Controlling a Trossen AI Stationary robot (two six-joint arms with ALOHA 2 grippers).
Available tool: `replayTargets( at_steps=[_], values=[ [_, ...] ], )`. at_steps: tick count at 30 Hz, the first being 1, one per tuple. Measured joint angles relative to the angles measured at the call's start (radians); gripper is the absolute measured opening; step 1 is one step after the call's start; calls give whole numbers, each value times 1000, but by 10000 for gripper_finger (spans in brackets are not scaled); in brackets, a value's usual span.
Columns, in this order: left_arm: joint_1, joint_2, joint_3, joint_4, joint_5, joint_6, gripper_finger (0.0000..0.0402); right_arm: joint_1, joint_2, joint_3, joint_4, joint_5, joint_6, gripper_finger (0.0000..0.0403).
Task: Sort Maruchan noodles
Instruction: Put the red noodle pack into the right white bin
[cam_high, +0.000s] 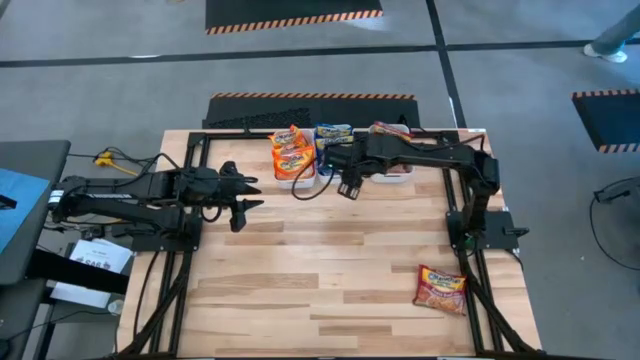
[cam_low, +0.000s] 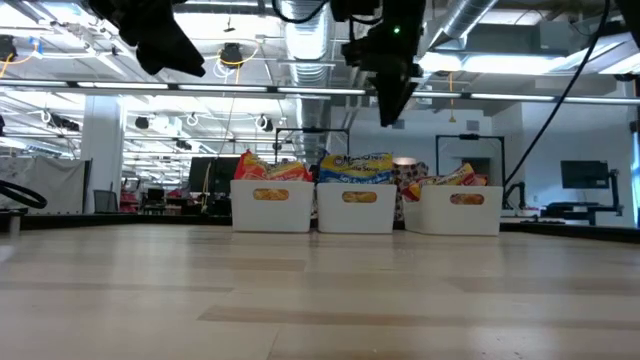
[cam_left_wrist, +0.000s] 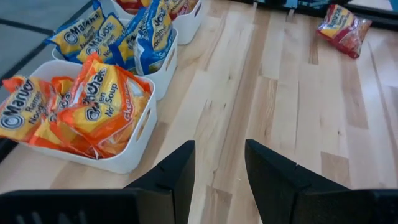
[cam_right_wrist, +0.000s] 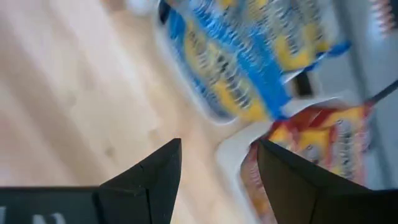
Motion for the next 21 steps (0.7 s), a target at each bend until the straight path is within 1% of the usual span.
replayTargets(
  at_steps=[4,7,9,12,14,21],
  values=[
    [0,0,0,0,0,-29,130,11,-16,-12,-146,-109,46,232],
    [0,0,0,0,0,-31,130,40,-53,-64,-217,-171,60,232],
    [0,0,0,0,0,-32,130,65,-94,-119,-248,-230,75,232],
    [0,0,0,0,0,-32,130,114,-181,-211,-249,-293,141,232],
    [0,0,0,0,0,-31,130,154,-253,-281,-238,-311,207,232],
    [0,0,0,0,0,-39,130,323,-503,-531,-138,-389,514,232]
  ],
)
